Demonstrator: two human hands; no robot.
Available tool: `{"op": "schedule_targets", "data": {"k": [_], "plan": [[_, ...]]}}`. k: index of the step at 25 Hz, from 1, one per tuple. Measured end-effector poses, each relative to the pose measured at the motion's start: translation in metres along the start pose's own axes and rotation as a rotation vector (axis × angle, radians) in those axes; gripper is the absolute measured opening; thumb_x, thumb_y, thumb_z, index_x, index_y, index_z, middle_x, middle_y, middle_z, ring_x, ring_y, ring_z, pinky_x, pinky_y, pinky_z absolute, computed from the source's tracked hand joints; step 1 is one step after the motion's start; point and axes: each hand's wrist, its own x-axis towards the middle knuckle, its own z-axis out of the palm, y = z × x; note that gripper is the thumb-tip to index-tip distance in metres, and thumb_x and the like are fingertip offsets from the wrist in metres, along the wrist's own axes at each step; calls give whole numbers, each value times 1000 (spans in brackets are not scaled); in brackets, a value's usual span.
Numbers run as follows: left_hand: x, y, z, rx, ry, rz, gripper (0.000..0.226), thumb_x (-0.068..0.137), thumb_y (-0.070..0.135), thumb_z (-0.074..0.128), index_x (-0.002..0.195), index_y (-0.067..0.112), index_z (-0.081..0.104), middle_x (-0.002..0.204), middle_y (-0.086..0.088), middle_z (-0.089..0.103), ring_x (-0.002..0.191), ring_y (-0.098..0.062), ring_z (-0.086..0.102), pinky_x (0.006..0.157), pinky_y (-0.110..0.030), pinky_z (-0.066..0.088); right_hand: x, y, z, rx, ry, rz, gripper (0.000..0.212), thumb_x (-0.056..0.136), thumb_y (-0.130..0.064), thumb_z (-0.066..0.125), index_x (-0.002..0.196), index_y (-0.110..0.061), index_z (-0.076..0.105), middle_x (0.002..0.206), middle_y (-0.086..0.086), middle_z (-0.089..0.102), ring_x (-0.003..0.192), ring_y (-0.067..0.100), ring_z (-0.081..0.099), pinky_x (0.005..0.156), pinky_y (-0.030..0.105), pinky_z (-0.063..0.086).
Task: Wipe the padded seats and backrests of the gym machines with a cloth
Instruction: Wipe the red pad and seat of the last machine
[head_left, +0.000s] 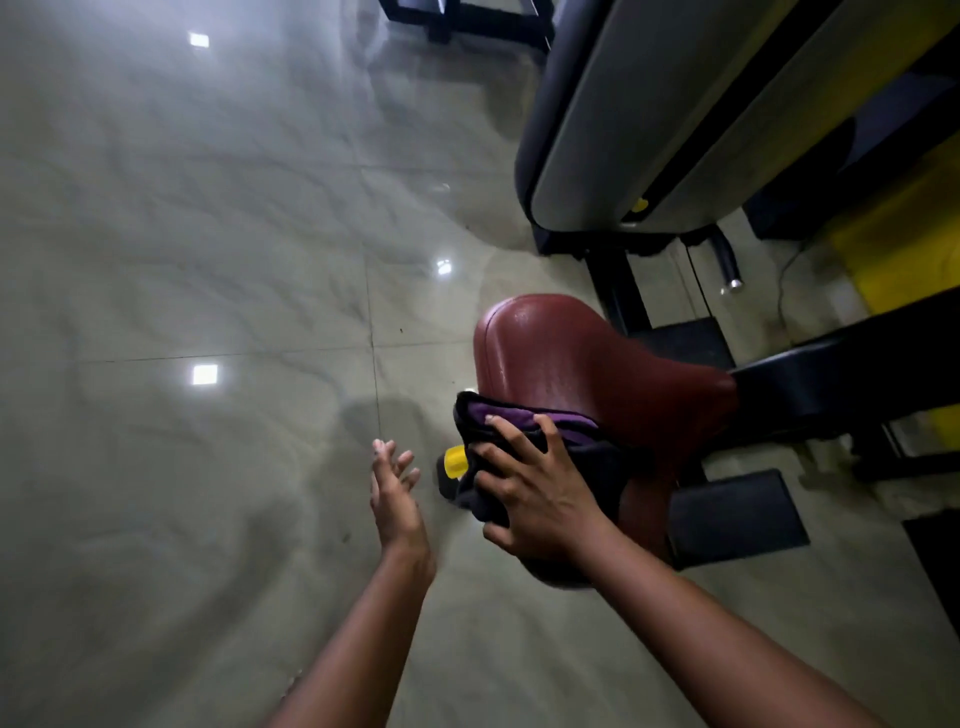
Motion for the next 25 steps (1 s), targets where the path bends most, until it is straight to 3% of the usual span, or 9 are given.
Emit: {"op": "schedule_targets", "data": {"k": [3,5,10,12,14,17,21,25], "plan": [[1,1,2,30,8,7,48,98,47,31,132,18,49,128,-5,55,107,-17,52,92,-33,33,40,22,-7,13,-22,-53,45,57,-62,57,82,-27,70,98,-7,63,120,23,51,100,51,19],[3,1,9,44,27,-11,50,97,46,33,135,16,48,128,-6,55,108,-18,52,92,-35,34,68,37,-11,76,-41,-39,47,60,-63,49,79,-27,71,95,-7,63,119,23,52,101,51,17],[6,2,55,111,42,-19,56,94,55,32,131,17,52,126,-7,57,114,-25,53,99,-41,38,128,86,-25,166,-143,17,73,60,-67,20,106,-32,65,125,-10,54,132,20,32,103,49,10],[2,3,79,109,35,-42,74,84,73,28,126,19,56,126,-8,59,114,-27,55,103,-44,41,138,97,-27,180,-170,24,71,63,-67,21,109,-33,63,127,-7,53,130,23,33,102,51,17],[0,4,97,151,67,-62,89,76,82,21,126,19,58,129,-12,59,117,-31,55,104,-42,41,131,99,-17,131,-125,-148,62,69,-64,27,106,-31,64,119,-5,58,125,27,40,100,55,23],[-3,7,116,348,122,29,71,92,63,15,133,17,51,136,-18,52,125,-35,48,100,-39,36,126,114,-7,173,-56,-255,59,72,-66,28,106,-32,63,117,-8,59,123,24,44,99,54,28],[0,10,122,592,136,168,62,91,61,19,126,21,51,128,-19,56,117,-37,51,89,-38,38,140,139,-10,274,-99,-55,68,67,-67,18,122,-42,48,129,-11,49,123,20,39,94,44,29],[4,5,125,681,210,235,64,88,64,22,124,22,54,118,-19,62,109,-38,56,85,-39,41,120,164,5,390,-45,187,70,68,-67,18,131,-45,37,135,-9,44,122,22,41,95,43,29]]}}
